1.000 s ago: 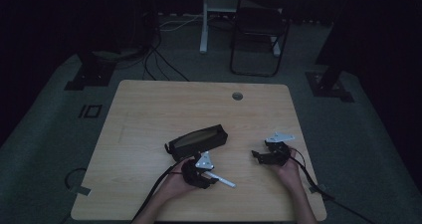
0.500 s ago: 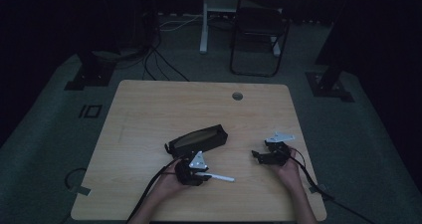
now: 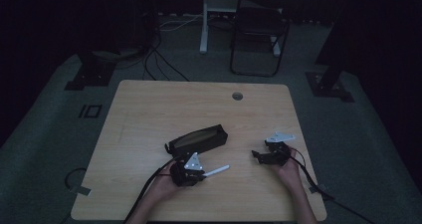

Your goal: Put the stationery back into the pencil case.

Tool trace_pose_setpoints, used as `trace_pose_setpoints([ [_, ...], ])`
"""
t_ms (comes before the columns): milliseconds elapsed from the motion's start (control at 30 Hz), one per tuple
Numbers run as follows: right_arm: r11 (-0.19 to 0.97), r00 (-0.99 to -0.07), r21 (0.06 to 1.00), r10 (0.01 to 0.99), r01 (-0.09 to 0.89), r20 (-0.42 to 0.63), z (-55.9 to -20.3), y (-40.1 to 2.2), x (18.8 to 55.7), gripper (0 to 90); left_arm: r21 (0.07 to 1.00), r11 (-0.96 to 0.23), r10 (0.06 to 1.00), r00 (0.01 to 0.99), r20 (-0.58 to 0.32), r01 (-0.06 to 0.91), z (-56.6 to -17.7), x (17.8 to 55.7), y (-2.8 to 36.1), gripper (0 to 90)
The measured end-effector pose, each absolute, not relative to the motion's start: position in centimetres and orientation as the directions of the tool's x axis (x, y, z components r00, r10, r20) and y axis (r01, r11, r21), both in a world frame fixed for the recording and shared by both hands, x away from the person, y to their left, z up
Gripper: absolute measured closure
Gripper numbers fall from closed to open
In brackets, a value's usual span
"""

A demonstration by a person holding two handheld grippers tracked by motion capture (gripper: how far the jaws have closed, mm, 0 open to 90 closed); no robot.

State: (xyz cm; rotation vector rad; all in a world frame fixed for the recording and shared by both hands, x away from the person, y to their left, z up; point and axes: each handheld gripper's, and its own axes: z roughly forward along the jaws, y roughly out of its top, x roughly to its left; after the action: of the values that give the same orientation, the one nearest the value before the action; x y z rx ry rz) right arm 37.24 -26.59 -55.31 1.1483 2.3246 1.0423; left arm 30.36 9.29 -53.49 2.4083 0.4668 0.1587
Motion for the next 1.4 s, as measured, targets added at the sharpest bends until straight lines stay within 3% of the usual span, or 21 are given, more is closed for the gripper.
trace_pose_setpoints([
  [633,0.400,-0.612,0.742,0.791,0.538,0.018,-55.3,-26.6,37.2,22.9,0.635,-0.715,0.384,0.923,0.008,0.292,-53.4,30.0,10.6,78.9],
  [1400,0.399,-0.612,0.742,0.790,0.538,0.019,-55.3,-26.6,37.3,22.9,0.710,-0.653,0.402,0.915,0.029,0.264,-50.2,29.7,12.6,79.0],
])
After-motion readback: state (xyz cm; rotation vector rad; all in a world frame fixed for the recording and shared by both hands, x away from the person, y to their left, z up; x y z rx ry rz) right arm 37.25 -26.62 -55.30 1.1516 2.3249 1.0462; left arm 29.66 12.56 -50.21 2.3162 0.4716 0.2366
